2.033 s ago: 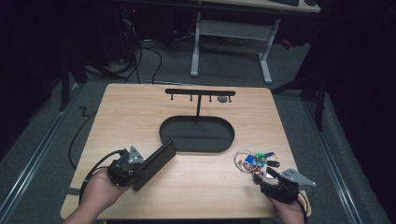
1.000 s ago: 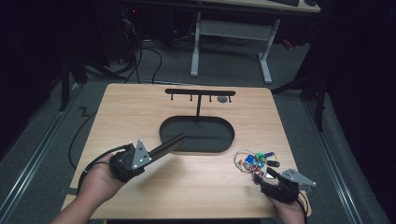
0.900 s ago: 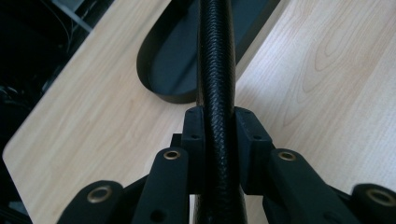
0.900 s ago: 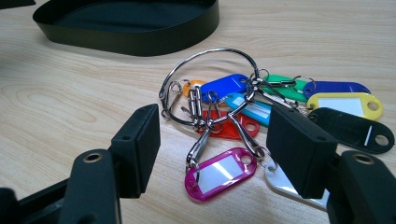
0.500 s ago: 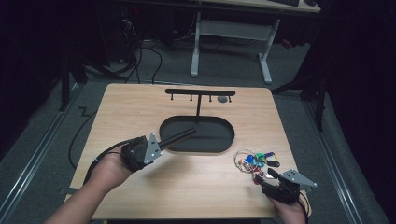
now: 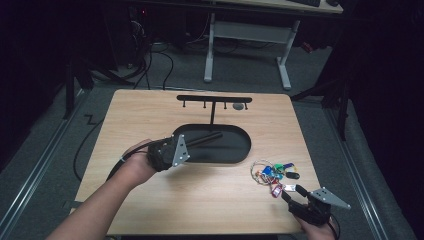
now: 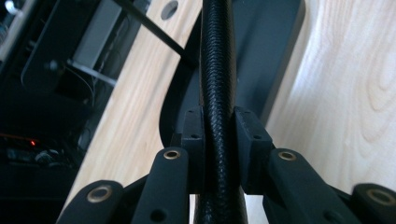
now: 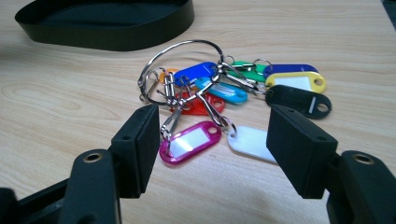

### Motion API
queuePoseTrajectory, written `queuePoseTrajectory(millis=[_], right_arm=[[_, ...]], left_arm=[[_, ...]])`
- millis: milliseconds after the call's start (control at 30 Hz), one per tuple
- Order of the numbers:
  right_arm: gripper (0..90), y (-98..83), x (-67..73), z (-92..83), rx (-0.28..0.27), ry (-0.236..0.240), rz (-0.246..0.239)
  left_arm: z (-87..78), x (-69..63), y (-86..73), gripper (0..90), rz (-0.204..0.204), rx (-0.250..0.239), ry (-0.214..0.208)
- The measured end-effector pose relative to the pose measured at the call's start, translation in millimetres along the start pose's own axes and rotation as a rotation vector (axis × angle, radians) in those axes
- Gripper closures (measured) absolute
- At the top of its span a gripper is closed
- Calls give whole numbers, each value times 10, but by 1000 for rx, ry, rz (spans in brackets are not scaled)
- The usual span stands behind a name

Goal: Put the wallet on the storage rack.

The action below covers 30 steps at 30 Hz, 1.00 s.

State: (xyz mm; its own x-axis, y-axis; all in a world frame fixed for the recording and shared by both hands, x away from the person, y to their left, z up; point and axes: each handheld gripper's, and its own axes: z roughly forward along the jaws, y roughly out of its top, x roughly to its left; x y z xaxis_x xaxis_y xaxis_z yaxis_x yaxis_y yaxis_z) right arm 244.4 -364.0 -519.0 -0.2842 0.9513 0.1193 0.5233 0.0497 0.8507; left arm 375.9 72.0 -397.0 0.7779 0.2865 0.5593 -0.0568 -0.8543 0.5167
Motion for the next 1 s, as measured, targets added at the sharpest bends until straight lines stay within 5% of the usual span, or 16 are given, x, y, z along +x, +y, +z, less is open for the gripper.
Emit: queuePoseTrajectory(millis=[533,1000], right_arm=[[354,-30,-11,-29,6,-12,-1],[354,-34,-25,-29,4,-3,4]], left_arm=[[481,186,168,762,72,-55,-7],[903,278,237,763,82,-72,-22]])
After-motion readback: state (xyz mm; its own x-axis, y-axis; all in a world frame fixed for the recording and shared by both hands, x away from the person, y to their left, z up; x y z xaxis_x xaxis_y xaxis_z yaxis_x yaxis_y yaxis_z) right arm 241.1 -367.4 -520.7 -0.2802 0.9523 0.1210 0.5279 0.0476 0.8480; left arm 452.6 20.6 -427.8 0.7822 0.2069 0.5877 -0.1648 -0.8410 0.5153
